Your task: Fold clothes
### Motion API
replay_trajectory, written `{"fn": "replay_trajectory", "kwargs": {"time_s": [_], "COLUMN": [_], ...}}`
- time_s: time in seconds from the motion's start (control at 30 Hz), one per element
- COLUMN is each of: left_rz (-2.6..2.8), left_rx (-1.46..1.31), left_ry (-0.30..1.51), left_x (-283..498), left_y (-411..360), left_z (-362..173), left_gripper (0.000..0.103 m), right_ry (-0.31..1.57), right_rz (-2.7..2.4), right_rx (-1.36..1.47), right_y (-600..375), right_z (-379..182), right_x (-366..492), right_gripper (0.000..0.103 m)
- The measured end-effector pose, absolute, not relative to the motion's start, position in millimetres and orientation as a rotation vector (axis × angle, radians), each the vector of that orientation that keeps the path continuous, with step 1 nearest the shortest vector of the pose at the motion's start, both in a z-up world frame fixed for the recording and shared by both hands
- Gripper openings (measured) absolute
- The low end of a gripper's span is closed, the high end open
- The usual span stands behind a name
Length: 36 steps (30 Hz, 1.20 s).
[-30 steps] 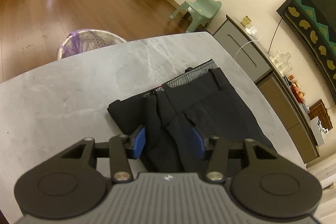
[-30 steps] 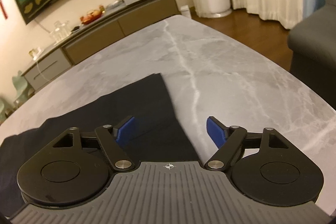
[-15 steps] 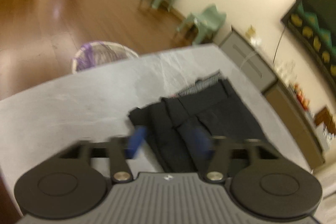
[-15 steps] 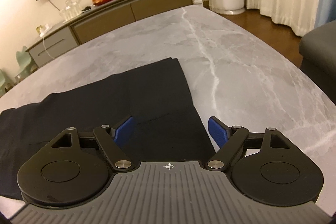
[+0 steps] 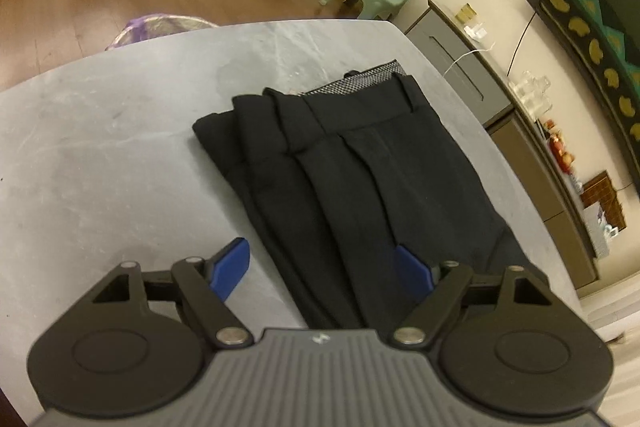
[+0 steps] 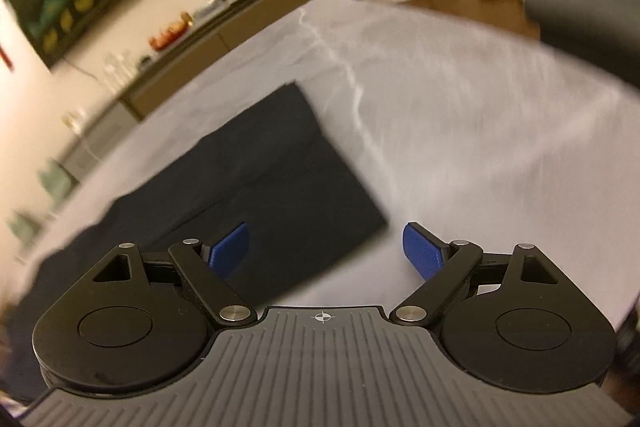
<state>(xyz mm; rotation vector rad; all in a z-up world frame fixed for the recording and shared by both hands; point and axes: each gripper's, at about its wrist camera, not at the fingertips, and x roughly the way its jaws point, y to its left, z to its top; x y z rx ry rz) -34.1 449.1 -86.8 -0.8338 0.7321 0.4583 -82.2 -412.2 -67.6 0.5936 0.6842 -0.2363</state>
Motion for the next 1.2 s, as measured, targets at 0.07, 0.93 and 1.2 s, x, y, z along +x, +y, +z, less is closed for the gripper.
{"fn": "replay_trajectory", "kwargs": {"time_s": [0.07,0.93,1.2], "left_rz": [0.444,0.375,0.357], "left_rx": [-0.863,-0.75,-0.688], "left_ry": [0.729,0.619,0.484], "left_x": [-34,-6,10], "left_y": [450,425,401], "left_z": [-88,-36,62], "left_gripper": [0.082,0.003,0.004], "right_ry": [0.671,0.46,0.361], "right_rz": [-0.208,0.003,0.09], "right_rx": [0.662,0.599,0.285], "right_y": [-411,-366,-362], "right_z": [-73,-39,81], "right_x": [-93,-15,-46], "right_gripper": [0.088,0.0,0.0]}}
